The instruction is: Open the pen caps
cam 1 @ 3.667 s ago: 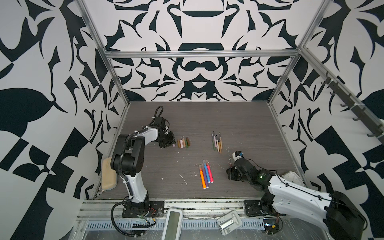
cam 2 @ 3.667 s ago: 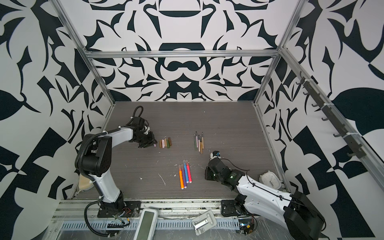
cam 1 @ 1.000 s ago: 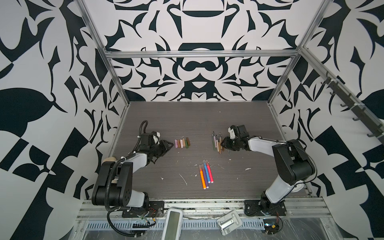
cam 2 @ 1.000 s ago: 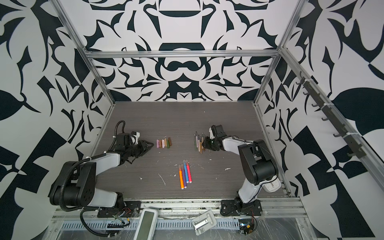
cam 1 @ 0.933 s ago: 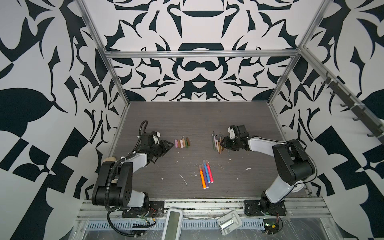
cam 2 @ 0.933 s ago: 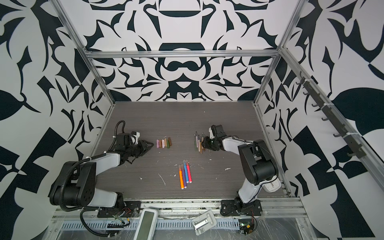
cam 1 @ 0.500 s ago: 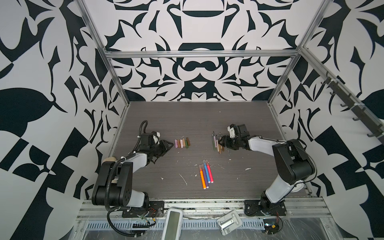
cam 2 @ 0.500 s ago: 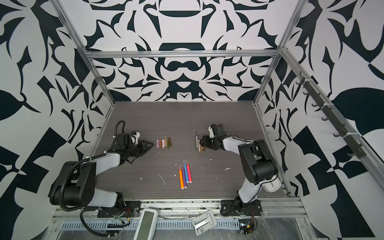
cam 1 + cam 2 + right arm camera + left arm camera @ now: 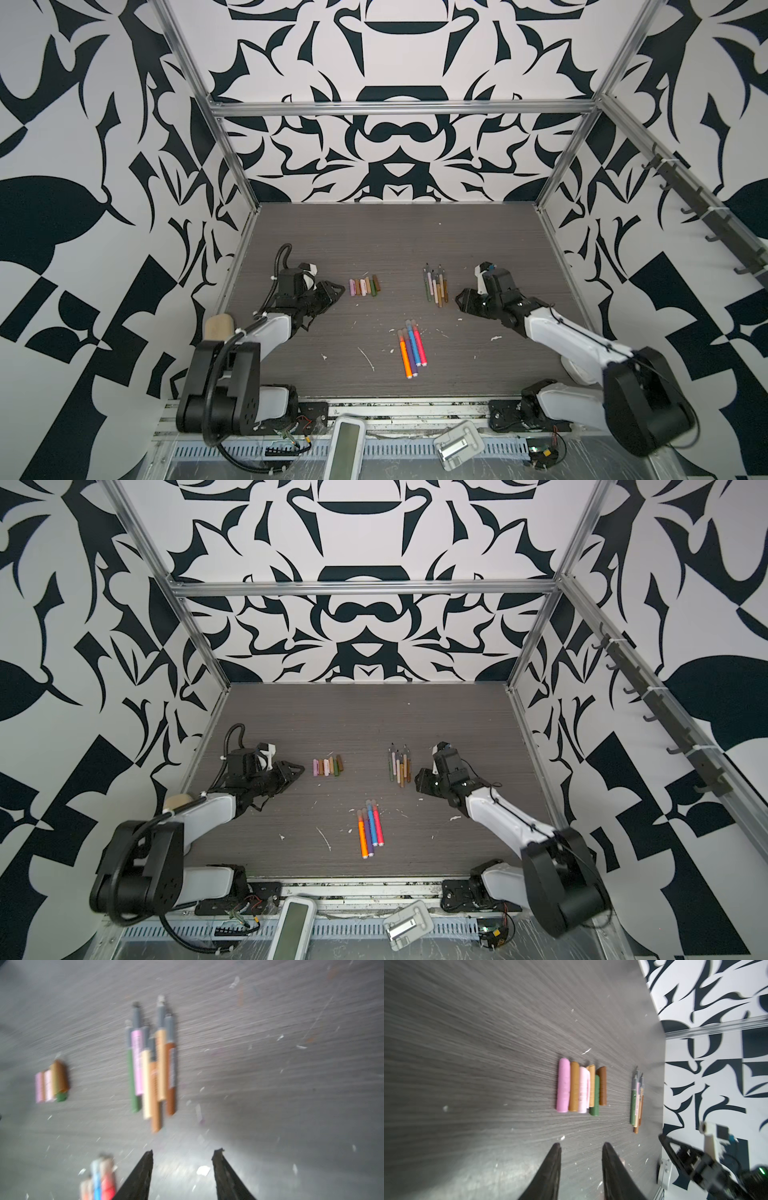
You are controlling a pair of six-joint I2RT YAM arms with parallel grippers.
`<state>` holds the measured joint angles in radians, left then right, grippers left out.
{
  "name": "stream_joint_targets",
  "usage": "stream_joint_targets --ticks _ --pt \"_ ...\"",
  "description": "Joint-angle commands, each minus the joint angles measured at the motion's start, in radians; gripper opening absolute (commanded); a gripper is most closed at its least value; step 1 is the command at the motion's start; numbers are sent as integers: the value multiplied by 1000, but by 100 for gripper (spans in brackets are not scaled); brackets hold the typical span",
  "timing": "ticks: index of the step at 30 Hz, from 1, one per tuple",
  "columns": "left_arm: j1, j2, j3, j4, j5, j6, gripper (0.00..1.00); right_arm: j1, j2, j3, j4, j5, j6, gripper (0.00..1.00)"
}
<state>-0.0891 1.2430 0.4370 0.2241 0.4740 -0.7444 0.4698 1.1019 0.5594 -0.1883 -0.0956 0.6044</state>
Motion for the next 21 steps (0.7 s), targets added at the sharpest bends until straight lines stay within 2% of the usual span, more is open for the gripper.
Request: stream_joint_targets --ticks 1,5,9,12,16,21 --pt "-8 -114 -43 -11 -64 -2 36 171 -151 -65 -152 108 128 48" --pt "-94 -290 -75 -92 -168 11 38 430 -213 -166 -96 166 315 42" --pt "-240 -478 -93 -185 -331 17 41 601 -79 -113 -78 235 344 42" --pt "-306 -602 -118 -232 -428 0 47 649 84 -28 -106 254 325 42" --pt "-307 -691 -122 -307 -433 -33 54 669 258 82 -160 256 316 40" --pt "-307 -750 -95 -377 -441 -32 63 701 261 85 -156 321 358 36"
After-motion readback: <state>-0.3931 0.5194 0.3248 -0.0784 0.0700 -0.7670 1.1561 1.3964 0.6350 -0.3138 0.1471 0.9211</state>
